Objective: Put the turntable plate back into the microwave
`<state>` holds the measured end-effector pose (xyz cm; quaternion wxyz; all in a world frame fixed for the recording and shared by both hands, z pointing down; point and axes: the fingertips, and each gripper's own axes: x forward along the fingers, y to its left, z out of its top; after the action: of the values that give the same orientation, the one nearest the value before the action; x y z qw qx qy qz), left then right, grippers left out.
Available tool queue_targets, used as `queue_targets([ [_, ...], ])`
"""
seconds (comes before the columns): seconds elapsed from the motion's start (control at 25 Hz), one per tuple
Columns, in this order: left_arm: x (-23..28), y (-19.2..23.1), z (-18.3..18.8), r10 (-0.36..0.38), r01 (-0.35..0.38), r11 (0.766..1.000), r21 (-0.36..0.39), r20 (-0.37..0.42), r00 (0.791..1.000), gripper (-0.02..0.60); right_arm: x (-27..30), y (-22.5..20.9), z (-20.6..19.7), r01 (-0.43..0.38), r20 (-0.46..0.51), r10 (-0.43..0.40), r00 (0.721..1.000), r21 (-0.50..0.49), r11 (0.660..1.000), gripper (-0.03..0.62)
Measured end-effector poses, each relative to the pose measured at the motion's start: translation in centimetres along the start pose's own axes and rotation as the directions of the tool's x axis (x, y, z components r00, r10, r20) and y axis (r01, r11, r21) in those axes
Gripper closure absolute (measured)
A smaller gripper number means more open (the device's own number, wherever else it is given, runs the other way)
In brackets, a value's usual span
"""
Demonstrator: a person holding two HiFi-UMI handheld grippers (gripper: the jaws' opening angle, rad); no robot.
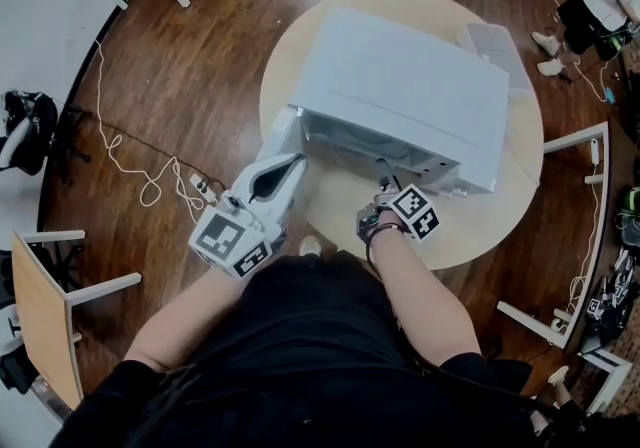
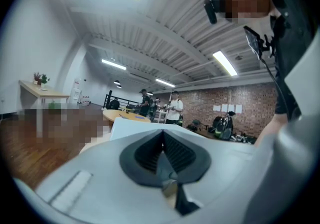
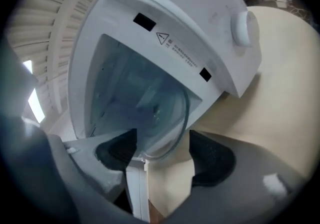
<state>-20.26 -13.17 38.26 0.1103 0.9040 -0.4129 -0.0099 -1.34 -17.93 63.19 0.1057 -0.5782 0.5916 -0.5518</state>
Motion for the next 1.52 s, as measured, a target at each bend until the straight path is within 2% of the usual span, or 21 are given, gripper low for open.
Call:
queue_targets([
  [0.12, 0.7, -1.1, -0.7, -0.021, 0.021, 1.000, -0.001, -0.003, 1.000, 0.575, -1.5, 1.0, -0.1, -0.049, -0.029, 0.047, 0.998, -0.095, 0.994, 0.264],
  [0.28, 1.8, -2.3, -1.6, -0.051, 0.051, 0.999, -0.006, -0.010, 0.999, 0.575, -4.0, 1.9, 1.0, -0.101, -0.027, 0.098, 0.995, -0.218, 0.971, 0.264],
  [0.48, 3.2, -3.5, -2.9, -0.090, 0.090, 0.996, 0.000, -0.036, 0.995, 0.575, -6.6, 0.7, 3.1, -0.097, -0.007, 0.101, 0.995, -0.362, 0.927, 0.264],
  [0.6, 3.9, -4.1, -3.6, -0.117, 0.118, 0.993, 0.011, -0.053, 0.992, 0.575, -8.0, 0.3, 3.7, -0.095, 0.004, 0.107, 0.994, -0.422, 0.902, 0.264],
  [0.76, 4.7, -4.3, -3.7, -0.140, 0.140, 0.990, 0.000, -0.051, 0.989, 0.575, -8.8, 0.1, 3.1, -0.118, -0.024, 0.121, 0.992, -0.483, 0.868, 0.264],
  [0.88, 6.1, -4.9, -3.9, -0.176, 0.175, 0.984, -0.015, -0.063, 0.982, 0.575, -10.1, -0.2, 4.1, -0.137, -0.037, 0.138, 0.990, -0.515, 0.846, 0.272],
  [1.08, 6.9, -4.5, -4.1, -0.166, 0.164, 0.986, -0.039, -0.079, 0.983, 0.575, -12.6, -0.3, 6.0, -0.134, -0.014, 0.154, 0.988, -0.574, 0.808, 0.386],
  [1.28, 7.4, -4.0, -4.8, -0.178, 0.177, 0.984, -0.027, -0.119, 0.977, 0.575, -13.6, -0.3, 7.5, -0.069, 0.061, 0.134, 0.989, -0.611, 0.789, 0.490],
  [1.4, 7.2, -3.3, -5.9, -0.179, 0.177, 0.984, -0.021, -0.148, 0.973, 0.575, -13.8, 1.0, 8.2, -0.062, 0.086, 0.161, 0.983, -0.672, 0.738, 0.582],
  [1.52, 7.4, -3.1, -7.2, -0.186, 0.184, 0.983, -0.027, -0.172, 0.967, 0.575, -14.1, 1.4, 8.7, -0.020, 0.115, 0.157, 0.981, -0.743, 0.669, 0.592],
])
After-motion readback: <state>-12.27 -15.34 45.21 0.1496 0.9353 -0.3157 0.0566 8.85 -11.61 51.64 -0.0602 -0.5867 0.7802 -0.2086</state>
